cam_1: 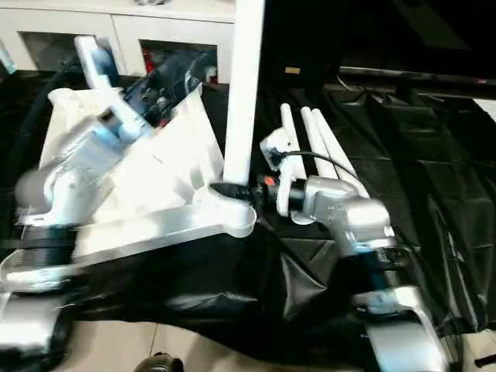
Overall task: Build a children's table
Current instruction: Insert table leg to table base
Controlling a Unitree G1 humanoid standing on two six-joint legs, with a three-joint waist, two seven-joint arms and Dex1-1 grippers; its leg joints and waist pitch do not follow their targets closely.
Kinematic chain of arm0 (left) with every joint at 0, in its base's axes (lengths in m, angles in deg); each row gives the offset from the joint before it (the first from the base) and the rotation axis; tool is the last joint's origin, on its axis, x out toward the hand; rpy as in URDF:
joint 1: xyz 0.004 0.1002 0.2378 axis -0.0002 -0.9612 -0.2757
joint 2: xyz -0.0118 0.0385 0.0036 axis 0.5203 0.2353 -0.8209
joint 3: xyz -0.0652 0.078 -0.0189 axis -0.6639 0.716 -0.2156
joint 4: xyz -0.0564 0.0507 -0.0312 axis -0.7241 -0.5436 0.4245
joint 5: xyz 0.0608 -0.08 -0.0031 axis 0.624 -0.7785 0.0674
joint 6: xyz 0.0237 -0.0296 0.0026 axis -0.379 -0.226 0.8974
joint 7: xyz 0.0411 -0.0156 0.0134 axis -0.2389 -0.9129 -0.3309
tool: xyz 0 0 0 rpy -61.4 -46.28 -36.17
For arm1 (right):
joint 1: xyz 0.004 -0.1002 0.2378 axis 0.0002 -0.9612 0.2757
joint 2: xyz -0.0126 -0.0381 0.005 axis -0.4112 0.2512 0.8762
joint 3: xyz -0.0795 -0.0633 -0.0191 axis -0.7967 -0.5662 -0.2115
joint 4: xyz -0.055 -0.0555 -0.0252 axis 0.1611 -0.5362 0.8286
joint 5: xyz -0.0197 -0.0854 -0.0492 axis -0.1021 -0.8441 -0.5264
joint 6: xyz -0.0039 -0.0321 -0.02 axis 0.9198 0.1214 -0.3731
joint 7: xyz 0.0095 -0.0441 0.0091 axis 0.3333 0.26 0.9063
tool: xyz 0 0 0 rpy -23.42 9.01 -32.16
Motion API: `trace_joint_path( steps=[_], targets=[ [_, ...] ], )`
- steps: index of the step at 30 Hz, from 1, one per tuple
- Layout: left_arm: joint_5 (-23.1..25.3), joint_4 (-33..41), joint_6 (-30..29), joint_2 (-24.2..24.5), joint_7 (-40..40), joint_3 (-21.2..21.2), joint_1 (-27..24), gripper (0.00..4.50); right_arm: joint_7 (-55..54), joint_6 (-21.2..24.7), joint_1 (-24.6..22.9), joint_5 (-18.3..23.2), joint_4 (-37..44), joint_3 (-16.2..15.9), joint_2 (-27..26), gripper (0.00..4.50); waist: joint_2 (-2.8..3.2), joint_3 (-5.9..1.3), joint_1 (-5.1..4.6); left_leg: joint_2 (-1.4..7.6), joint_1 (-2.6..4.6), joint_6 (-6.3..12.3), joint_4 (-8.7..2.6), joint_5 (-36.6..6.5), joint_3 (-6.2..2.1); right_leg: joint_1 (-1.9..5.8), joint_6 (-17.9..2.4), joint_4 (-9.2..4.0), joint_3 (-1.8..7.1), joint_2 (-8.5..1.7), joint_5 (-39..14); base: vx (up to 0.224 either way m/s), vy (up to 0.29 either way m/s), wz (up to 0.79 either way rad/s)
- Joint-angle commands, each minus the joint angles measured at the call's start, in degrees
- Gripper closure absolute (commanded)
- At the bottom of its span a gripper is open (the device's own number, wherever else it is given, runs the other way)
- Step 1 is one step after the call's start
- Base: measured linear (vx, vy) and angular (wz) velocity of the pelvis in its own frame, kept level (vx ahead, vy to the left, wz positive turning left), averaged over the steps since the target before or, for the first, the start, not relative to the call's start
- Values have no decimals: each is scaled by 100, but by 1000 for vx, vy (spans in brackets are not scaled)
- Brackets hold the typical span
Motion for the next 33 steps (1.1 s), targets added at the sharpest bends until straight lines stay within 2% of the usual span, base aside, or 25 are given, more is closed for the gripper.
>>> trace_joint_path(
  steps=[1,4,6,8,12,16,19,20,23,24,25,26,28,33],
  targets=[
    [597,-155,134,229,582,773,-241,146,-390,-348,151,-239,-210,139,-47,259,49,-457,-1,168,210,-215,-375,-997,-42,223,-970,-399,194,-398,-725,0,0,0],
    [831,-233,45,494,1009,1332,-462,146,-767,-612,199,-350,-445,223,-156,259,66,-459,-15,158,215,-318,-391,-1096,-25,219,-1076,-368,198,-383,-547,0,0,0],
    [1238,-468,261,640,1177,1787,-559,146,-1080,-817,218,-421,-625,310,-276,259,43,-459,-14,155,202,-320,-396,-1121,-25,237,-1136,-361,200,-391,-366,0,0,0],
    [1473,-707,482,657,1258,2018,-620,146,-1332,-955,177,-437,-741,419,-431,259,42,-453,-30,142,192,-313,-400,-1169,-29,247,-1128,-371,206,-402,-450,0,0,0],
    [1561,-917,496,534,1144,1990,-626,146,-1495,-1092,31,-456,-717,434,-593,259,44,-458,-71,156,196,-315,-403,-1187,-28,251,-1172,-355,207,-401,-388,0,0,0],
    [1456,-823,317,531,1197,1968,-699,146,-1583,-1072,-73,-447,-638,410,-697,259,65,-460,-92,152,194,-263,-398,-1168,-28,257,-1248,-348,203,-397,-280,0,0,0],
    [1478,-858,390,594,1274,1969,-736,146,-1664,-1159,2,-477,-752,433,-775,259,72,-453,-117,150,193,-264,-406,-1232,-29,253,-1268,-357,202,-394,-330,0,0,0],
    [1523,-867,407,646,1289,1970,-744,164,-1680,-1172,37,-487,-760,434,-784,259,92,-451,-130,155,202,-283,-407,-1302,-31,243,-1257,-364,203,-391,-384,0,0,0],
    [1520,-843,371,712,1355,1916,-778,164,-1581,-1191,50,-547,-699,356,-730,259,91,-447,-140,153,209,-301,-413,-1365,-34,244,-1259,-366,204,-382,-418,0,0,0],
    [1507,-836,311,729,1383,1896,-790,193,-1561,-1184,47,-552,-675,352,-716,259,89,-447,-142,151,210,-305,-412,-1351,-30,245,-1262,-364,205,-380,-407,0,0,0],
    [1503,-837,282,741,1405,1895,-795,200,-1553,-1173,46,-548,-665,357,-709,259,86,-445,-143,149,207,-303,-412,-1340,-31,247,-1266,-364,206,-382,-406,0,0,0],
    [1523,-855,294,766,1426,1904,-809,206,-1531,-1164,38,-548,-649,354,-692,259,54,-447,-143,155,210,-289,-413,-1330,-26,247,-1265,-369,207,-382,-407,0,0,0],
    [1546,-879,307,780,1415,1906,-817,225,-1507,-1150,28,-547,-636,346,-675,259,76,-442,-134,154,206,-276,-413,-1324,-28,243,-1268,-364,208,-385,-422,0,0,0],
    [1575,-942,271,856,1488,1887,-850,269,-1382,-1152,-29,-614,-609,280,-626,259,68,-440,-135,155,207,-274,-415,-1352,-28,243,-1249,-373,212,-393,-505,0,0,0]
  ],
)
